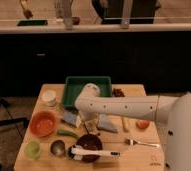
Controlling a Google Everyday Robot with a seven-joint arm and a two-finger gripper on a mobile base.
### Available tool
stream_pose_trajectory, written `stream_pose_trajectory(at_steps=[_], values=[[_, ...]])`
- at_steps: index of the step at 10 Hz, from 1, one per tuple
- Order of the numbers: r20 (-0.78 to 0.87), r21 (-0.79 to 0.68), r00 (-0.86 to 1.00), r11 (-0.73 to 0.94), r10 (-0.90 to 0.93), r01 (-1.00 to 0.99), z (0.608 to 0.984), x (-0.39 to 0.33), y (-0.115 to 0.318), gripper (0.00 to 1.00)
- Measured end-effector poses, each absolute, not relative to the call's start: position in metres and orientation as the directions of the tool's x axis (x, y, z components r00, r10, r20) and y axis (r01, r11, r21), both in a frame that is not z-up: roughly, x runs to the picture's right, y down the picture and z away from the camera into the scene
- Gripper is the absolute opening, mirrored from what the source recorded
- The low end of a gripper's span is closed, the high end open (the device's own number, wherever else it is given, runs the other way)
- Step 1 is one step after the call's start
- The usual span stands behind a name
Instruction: Wipe red bowl with eraser
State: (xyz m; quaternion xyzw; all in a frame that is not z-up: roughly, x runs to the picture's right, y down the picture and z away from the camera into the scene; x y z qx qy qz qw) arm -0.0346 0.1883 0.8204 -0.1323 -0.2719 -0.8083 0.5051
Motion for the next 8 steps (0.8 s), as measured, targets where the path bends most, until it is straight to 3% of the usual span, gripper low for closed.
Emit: stream_pose_trajectory(at_steps=[8], values=[[0.494, 0.332, -0.512, -0.392, -0.703, 0.858, 0.8259, -0.0251, 0.1999, 0.80]])
